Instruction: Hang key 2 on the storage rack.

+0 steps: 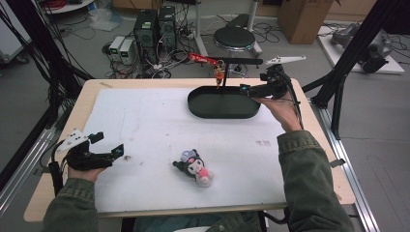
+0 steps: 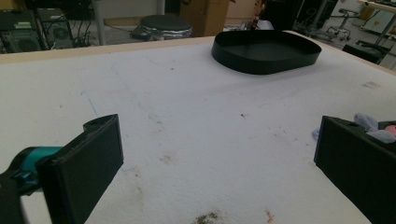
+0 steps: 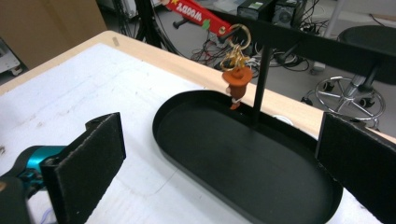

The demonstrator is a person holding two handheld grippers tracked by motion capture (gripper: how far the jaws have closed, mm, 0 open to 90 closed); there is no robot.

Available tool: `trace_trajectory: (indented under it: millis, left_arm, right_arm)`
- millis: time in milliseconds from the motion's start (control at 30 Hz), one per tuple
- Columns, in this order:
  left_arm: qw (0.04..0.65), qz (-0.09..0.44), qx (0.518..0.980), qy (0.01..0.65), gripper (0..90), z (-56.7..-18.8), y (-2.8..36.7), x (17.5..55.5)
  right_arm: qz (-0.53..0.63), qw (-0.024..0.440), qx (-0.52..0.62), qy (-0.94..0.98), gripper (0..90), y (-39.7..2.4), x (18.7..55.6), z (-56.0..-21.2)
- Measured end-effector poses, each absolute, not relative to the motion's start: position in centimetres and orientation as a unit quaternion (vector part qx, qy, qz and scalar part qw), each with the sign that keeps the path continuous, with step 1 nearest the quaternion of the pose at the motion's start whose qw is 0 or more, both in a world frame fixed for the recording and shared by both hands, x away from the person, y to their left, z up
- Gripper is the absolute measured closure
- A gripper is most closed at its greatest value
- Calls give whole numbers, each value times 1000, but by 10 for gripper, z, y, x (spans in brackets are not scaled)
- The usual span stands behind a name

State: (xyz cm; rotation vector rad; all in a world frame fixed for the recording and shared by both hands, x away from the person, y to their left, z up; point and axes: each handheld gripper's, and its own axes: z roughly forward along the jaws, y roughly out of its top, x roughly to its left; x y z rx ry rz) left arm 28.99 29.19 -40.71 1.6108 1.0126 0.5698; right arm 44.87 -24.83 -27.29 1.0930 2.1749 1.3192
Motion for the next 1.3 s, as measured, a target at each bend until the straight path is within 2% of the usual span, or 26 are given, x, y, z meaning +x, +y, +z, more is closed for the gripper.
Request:
trace_trajectory:
  millis: [567, 1300]
  left_arm:
    - [548, 239, 677, 429, 17, -407, 292, 290]
    - [549, 239, 676, 429, 17, -407, 292, 291]
  right_arm:
    - [447, 155, 384, 793, 5, -233, 411, -293]
    - [404, 94, 362, 835, 5, -202, 379, -348]
